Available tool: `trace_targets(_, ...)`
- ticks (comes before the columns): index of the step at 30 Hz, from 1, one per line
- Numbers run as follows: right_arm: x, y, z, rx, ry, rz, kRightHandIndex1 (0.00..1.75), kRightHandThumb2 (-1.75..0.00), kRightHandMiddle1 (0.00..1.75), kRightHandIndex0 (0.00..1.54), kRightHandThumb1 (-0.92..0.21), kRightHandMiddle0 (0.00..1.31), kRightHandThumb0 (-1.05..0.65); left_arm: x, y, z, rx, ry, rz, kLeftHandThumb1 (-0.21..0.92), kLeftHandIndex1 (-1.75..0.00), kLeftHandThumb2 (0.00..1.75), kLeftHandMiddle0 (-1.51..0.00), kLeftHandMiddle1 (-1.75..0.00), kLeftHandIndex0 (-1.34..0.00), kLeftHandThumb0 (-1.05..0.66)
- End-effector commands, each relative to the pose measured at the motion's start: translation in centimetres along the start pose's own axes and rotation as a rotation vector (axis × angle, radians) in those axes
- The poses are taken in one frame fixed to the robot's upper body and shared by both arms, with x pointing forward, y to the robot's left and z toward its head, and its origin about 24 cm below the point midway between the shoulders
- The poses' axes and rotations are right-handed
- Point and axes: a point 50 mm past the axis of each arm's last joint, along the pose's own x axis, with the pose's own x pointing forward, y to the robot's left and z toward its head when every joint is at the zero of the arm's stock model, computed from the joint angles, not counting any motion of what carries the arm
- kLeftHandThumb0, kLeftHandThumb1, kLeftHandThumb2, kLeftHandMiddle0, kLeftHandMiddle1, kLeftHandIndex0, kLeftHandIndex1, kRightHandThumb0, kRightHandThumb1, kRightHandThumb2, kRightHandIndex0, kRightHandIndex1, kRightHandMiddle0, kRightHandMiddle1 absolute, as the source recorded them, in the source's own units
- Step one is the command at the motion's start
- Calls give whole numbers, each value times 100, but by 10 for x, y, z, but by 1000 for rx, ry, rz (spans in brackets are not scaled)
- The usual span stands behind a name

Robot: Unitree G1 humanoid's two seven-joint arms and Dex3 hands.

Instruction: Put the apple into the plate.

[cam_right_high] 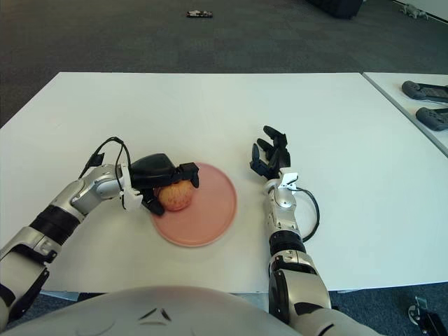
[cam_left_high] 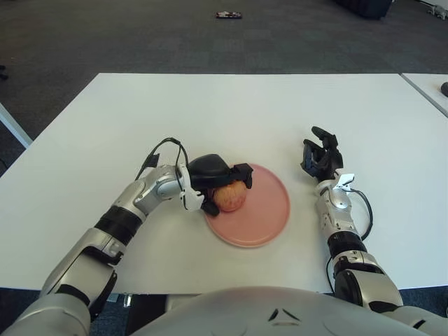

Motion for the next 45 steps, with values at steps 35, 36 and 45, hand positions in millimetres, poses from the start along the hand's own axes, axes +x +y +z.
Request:
trace_targets(35,-15,-3,-22,28,119,-6,80,-97,86,11,-56,0,-39,7,-10,-7,95,-86,266,35,-175,127,-108,-175,-59,-47)
trace_targets(36,-15,-3,-22,28,120,-5,79,-96,86,11,-56,0,-39,7,-10,-7,95,-92,276,37,-175,125,-105,-175,-57,-47)
trace_targets(45,-14,-2,-22,33,119,2,78,-96,84,12,-57,0,-39,4,-6,-7,93,-128,347,56,-175,101,-81,-175,-43,-42)
